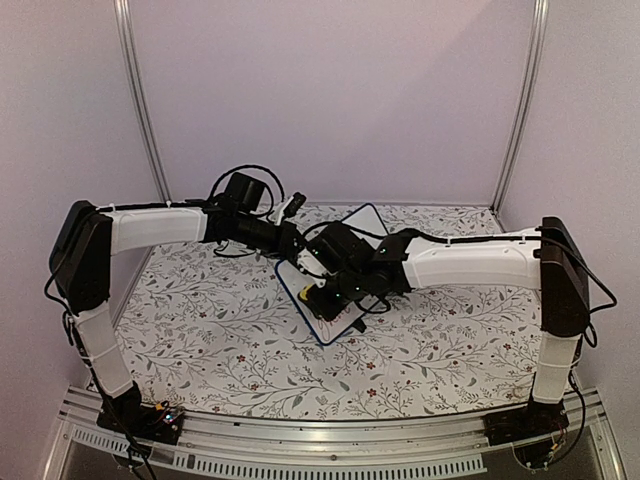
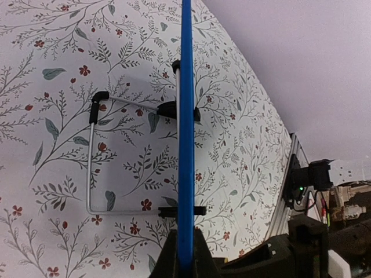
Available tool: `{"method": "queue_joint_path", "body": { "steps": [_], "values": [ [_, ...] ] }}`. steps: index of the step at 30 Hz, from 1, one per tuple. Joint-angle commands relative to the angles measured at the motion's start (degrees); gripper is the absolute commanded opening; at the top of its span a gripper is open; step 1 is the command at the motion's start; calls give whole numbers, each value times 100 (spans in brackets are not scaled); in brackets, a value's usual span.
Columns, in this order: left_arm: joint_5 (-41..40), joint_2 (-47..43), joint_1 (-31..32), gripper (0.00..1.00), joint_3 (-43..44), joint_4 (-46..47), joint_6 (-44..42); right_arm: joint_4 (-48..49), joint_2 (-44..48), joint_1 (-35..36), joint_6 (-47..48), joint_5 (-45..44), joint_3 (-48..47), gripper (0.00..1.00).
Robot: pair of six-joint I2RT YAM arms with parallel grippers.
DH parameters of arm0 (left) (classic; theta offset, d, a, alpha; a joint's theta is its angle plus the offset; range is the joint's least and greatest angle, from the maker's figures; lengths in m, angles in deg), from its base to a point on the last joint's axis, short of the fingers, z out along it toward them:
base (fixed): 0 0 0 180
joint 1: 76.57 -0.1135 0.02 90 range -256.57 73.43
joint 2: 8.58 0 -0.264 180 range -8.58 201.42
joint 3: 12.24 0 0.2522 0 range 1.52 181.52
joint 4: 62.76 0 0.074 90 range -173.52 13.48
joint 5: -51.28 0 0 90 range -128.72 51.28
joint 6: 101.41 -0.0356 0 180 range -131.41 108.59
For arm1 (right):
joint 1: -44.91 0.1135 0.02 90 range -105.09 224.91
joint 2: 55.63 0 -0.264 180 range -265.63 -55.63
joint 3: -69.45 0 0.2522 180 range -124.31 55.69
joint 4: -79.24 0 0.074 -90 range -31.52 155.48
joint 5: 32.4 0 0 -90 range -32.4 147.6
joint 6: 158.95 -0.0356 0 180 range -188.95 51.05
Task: Erase the whiteboard
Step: Erase the whiteboard at the center of the board.
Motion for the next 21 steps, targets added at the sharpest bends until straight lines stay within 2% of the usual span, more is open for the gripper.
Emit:
{"method": "queue_joint_path", "body": {
  "steps": [1, 21],
  "values": [
    [-152, -74, 154, 0, -13, -265, -269, -186, -112, 74, -105, -85, 241, 13],
    [-169, -116, 160, 0, -13, -261, -265, -244, 94, 141, -359, -113, 959, 13]
  ]
}}
